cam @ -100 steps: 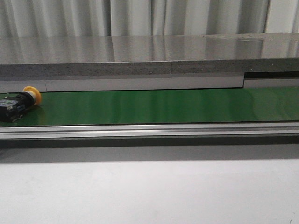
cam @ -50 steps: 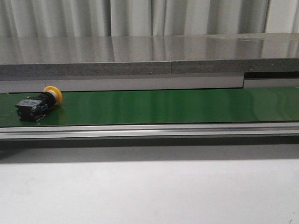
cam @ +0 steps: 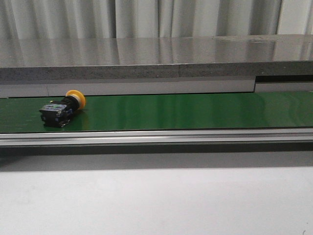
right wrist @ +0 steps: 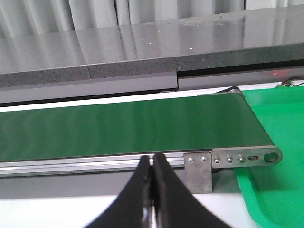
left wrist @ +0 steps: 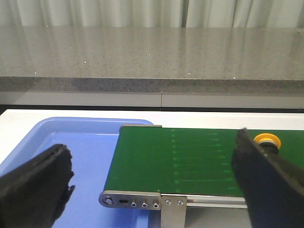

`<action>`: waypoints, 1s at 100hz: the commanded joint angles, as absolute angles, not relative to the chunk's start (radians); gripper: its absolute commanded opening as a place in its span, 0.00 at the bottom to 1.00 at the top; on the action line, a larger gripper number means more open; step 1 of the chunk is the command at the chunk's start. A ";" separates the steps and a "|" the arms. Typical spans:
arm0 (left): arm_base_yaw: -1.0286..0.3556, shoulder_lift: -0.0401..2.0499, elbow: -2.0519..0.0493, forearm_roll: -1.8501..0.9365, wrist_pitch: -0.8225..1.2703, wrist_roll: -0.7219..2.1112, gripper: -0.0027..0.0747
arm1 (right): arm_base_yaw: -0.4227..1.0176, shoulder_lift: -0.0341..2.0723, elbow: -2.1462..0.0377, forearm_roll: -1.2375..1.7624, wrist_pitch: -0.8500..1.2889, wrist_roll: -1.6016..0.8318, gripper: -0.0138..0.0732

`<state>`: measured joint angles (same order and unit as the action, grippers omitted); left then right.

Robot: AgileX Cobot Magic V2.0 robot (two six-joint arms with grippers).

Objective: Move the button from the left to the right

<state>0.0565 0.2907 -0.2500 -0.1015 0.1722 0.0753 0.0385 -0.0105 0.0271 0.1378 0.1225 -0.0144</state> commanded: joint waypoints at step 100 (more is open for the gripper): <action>0.049 0.296 -0.276 -0.110 0.104 0.074 0.01 | 0.042 0.012 -0.127 0.128 0.029 -0.015 0.08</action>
